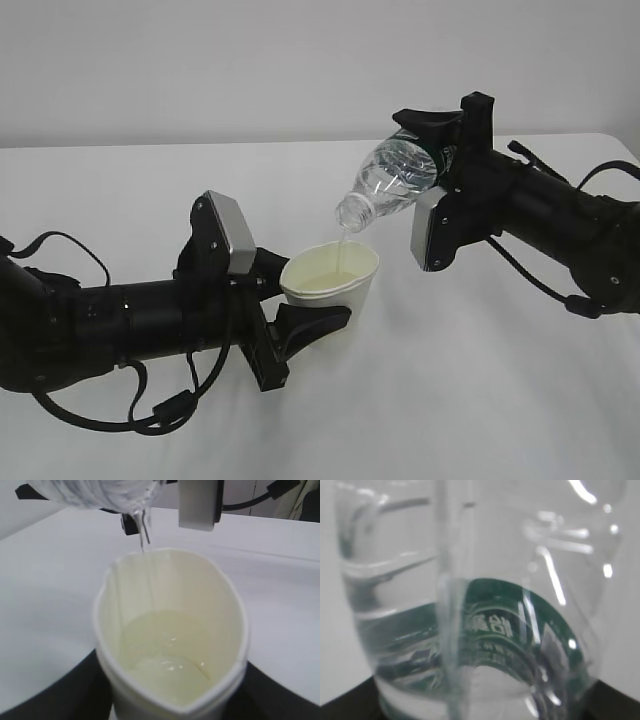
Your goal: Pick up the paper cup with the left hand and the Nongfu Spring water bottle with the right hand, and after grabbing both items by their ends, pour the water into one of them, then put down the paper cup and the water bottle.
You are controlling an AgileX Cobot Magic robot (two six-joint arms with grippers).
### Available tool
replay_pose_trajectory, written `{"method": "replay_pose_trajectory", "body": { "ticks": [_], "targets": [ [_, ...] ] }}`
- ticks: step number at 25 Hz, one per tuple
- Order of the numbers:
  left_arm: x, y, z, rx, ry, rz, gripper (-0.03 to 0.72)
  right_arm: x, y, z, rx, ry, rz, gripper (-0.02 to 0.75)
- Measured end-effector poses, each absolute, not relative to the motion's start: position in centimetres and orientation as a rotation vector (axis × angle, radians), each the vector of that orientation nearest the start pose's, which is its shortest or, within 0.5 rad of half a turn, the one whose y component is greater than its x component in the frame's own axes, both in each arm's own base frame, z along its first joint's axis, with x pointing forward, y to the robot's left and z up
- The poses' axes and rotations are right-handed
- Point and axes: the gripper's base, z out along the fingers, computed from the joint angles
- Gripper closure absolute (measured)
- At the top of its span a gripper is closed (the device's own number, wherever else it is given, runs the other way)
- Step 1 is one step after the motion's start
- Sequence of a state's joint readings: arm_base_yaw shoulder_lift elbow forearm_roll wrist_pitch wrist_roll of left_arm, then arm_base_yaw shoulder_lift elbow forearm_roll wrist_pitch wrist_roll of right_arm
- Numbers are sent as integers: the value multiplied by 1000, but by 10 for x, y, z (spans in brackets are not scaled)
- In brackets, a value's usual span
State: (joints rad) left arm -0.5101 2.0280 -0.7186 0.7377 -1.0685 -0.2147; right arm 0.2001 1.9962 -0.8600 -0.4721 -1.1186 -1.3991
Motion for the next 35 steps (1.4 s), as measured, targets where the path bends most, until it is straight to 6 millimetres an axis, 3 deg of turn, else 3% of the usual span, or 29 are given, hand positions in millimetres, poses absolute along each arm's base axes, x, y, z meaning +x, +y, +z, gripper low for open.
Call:
{"method": "replay_pose_trajectory", "body": {
  "ticks": [35],
  "targets": [
    [267, -211, 110, 1050, 1561, -798, 276, 364, 112, 162, -1446, 686, -797, 281]
  ]
}}
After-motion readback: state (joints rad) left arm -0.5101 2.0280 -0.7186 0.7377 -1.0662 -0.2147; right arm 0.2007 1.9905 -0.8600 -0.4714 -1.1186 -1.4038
